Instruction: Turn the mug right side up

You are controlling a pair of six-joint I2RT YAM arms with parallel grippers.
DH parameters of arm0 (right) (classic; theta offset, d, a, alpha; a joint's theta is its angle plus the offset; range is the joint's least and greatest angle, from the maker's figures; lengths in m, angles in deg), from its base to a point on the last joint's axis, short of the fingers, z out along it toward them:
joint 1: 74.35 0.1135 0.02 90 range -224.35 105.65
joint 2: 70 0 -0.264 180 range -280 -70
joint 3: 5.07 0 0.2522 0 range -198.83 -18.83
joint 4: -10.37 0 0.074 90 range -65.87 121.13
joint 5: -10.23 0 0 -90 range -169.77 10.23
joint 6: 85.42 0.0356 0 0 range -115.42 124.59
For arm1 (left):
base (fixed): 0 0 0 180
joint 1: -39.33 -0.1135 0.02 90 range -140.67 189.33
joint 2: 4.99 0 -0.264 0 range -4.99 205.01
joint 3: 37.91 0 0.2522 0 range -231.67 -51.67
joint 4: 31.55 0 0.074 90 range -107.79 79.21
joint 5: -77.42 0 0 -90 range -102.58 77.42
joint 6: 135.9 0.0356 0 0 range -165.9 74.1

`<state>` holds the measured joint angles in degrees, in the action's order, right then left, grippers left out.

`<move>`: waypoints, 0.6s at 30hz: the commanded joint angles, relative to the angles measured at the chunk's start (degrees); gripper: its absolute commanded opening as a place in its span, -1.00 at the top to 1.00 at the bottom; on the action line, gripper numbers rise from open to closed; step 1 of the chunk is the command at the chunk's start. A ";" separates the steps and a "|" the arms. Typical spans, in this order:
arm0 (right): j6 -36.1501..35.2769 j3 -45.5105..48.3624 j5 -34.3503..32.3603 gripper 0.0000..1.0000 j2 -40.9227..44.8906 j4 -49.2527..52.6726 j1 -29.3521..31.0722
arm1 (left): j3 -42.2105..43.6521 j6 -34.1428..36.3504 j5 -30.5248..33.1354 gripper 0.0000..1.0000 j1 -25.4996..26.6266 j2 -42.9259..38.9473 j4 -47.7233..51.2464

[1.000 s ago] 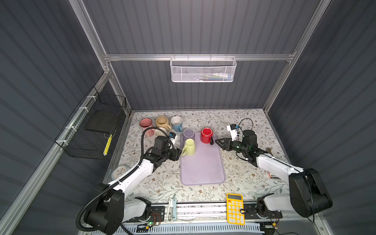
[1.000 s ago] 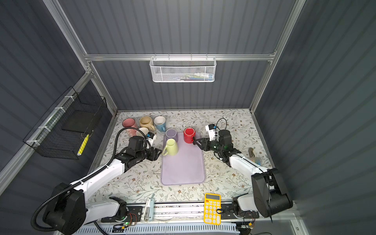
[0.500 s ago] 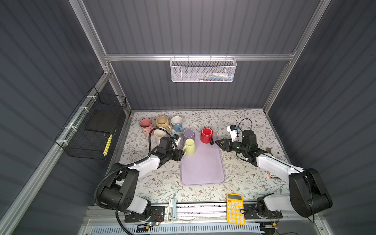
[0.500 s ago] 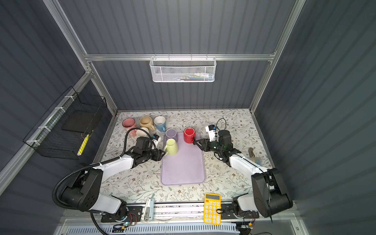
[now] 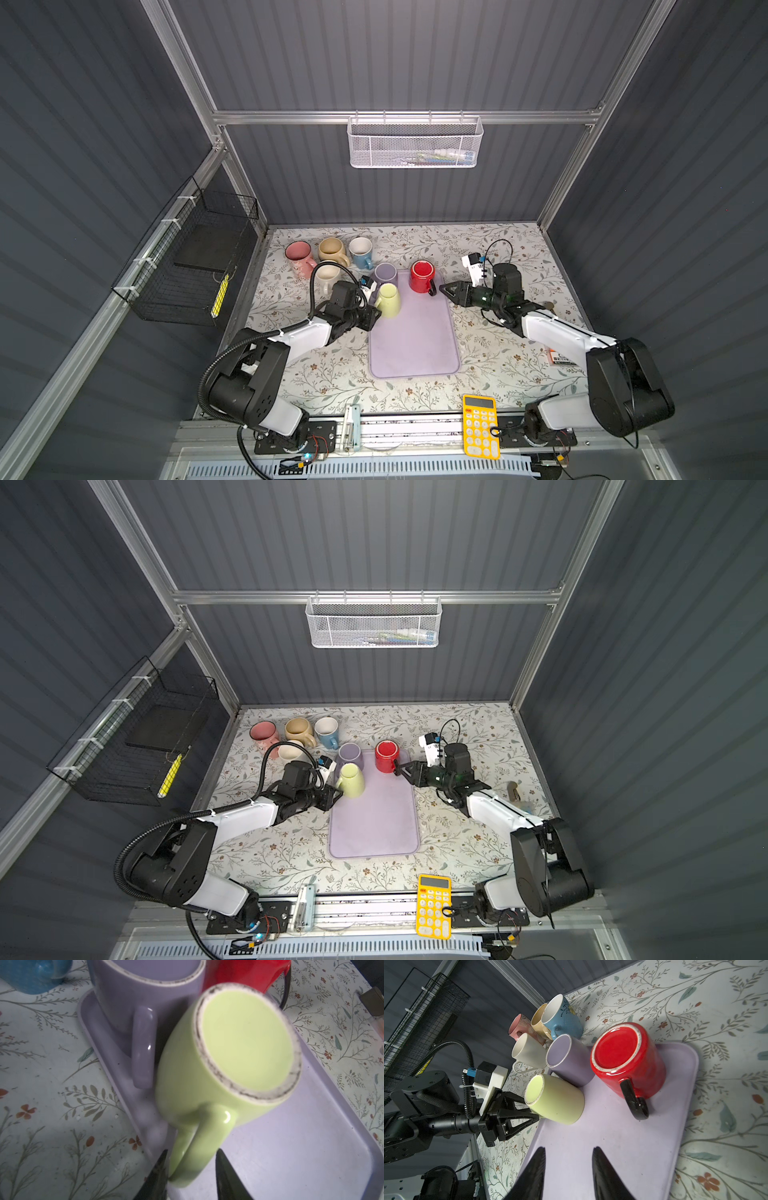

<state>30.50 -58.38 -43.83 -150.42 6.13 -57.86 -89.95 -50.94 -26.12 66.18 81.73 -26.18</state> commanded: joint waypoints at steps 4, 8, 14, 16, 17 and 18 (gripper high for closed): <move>0.28 -0.55 -0.19 0.21 -0.47 -1.30 -0.23 | 0.75 -0.55 1.26 0.24 0.99 1.66 -0.69; 0.17 -0.22 -0.35 0.22 -0.66 -1.56 -0.23 | -0.08 -0.76 3.36 0.18 1.95 3.59 -0.23; 0.15 0.04 -0.51 0.22 -0.82 -2.03 -0.23 | 0.24 -1.07 5.10 0.21 2.55 5.04 -1.58; 0.27 0.08 -0.61 0.22 -0.90 -2.13 -0.23 | 0.54 -1.03 5.37 0.26 2.58 4.95 -2.50; 0.24 0.08 -0.61 0.22 -0.88 -2.19 -0.23 | 0.52 -1.03 5.37 0.28 2.59 5.03 -2.75; 0.32 0.09 -0.51 0.22 -0.89 -2.28 -0.23 | 0.61 -1.05 5.46 0.29 2.57 4.96 -3.23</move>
<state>30.71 -58.38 -44.11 -150.95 4.93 -57.86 -89.69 -51.55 -21.68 68.65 86.23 -27.86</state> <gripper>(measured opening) 0.391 0.359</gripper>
